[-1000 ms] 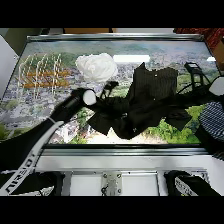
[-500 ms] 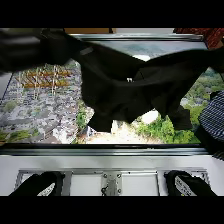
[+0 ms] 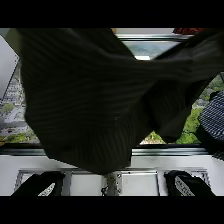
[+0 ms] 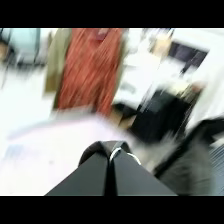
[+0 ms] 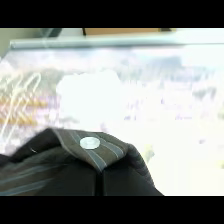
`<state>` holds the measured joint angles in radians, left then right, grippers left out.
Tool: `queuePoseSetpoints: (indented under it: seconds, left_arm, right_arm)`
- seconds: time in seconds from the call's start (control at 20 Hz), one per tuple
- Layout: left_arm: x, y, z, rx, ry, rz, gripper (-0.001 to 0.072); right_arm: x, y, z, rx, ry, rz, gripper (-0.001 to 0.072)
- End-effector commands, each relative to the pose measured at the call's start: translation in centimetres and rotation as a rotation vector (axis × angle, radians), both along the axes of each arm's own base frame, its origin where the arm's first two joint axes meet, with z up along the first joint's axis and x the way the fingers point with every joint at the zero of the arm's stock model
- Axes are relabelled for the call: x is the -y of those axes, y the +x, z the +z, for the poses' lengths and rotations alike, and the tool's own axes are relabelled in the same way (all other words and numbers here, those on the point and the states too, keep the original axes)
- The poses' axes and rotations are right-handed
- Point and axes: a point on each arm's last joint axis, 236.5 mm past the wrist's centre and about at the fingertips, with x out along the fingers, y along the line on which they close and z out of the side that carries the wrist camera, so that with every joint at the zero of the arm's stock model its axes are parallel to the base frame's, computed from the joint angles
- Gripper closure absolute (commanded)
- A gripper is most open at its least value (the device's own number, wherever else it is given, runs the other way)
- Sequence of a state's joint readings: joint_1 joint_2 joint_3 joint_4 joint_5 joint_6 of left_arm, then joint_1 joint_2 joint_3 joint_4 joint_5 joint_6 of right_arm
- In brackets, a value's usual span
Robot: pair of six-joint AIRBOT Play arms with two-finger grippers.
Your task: Fold the clothes and pants, and hang the long-sleeved shirts on hangers.
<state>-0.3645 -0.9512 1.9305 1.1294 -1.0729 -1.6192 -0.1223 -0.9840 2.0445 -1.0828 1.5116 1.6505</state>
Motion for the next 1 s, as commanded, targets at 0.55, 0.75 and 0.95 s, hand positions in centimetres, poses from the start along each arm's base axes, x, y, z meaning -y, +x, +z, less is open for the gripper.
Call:
queuePoseSetpoints:
  seconds: [0.55, 0.75, 0.95]
  left_arm:
    - [9.1, -0.5, -46.5, -1.108, 0.487, -0.222, 0.0694]
    - [9.8, -1.1, -47.5, -1.107, 0.517, -0.247, 0.0694]
    - [8.9, -0.2, -47.5, -1.113, 0.503, -0.218, 0.0693]
  right_arm:
    - [4.3, 14.1, -39.1, -0.976, -0.114, -0.128, 0.0689]
    - [5.1, 16.8, -38.1, -0.869, -0.087, -0.174, 0.0035]
    - [6.3, 15.3, -32.0, -0.776, -0.019, -0.264, 0.0035]
